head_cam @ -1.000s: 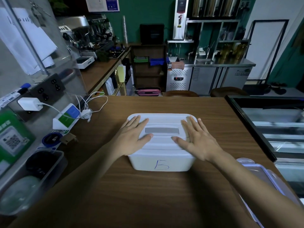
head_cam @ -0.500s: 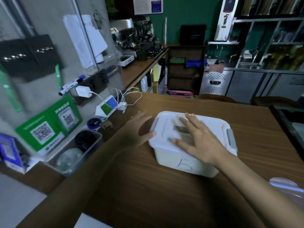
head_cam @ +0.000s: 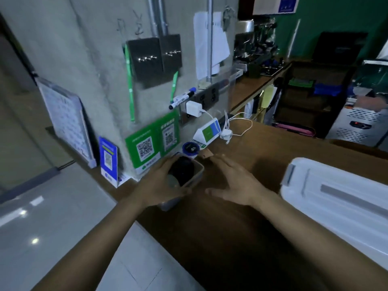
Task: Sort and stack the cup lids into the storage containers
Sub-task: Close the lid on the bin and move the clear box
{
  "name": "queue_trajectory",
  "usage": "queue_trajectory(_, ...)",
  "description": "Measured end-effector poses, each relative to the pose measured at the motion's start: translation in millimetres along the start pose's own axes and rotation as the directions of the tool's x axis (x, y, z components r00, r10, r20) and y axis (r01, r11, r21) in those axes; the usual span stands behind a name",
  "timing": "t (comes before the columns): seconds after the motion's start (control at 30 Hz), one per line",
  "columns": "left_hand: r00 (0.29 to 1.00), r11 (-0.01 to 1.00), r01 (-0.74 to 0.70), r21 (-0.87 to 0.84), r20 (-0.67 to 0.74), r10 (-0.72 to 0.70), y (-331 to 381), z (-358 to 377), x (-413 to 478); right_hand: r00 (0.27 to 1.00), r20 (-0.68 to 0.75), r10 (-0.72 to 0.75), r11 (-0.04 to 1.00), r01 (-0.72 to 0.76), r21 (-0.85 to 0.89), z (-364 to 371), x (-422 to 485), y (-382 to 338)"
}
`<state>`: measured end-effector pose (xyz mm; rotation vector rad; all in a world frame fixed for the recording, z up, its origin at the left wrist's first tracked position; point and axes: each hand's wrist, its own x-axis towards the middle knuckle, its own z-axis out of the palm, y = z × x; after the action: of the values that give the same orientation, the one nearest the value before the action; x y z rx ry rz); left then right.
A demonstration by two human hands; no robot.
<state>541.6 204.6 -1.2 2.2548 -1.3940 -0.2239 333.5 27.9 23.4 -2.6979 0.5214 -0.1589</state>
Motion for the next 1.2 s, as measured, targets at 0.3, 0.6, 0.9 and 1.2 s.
queue_trajectory(0.3,0.997,0.972,0.056,0.227,-0.061,-0.043,-61.8,32.7,5.4,0.993,0.103,0.058,0.993,-0.068,0.097,62.5,103.0,8.0)
queue_trajectory(0.6,0.998,0.98,0.063,0.187,-0.018,-0.06,-85.6,46.3,22.5,0.991,0.134,0.018,0.976,-0.046,0.211,82.0,125.2,23.2)
queue_trajectory(0.9,0.99,0.963,0.017,0.267,0.132,-0.054,-16.0,-4.2,33.4,1.0,-0.026,-0.005,0.963,0.011,0.269,16.8,75.4,24.0)
queue_trajectory(1.2,0.951,0.965,-0.25,0.084,0.211,0.227,127.8,-46.4,53.6,0.943,-0.303,0.14,0.975,-0.078,0.207,-82.4,-49.3,56.4)
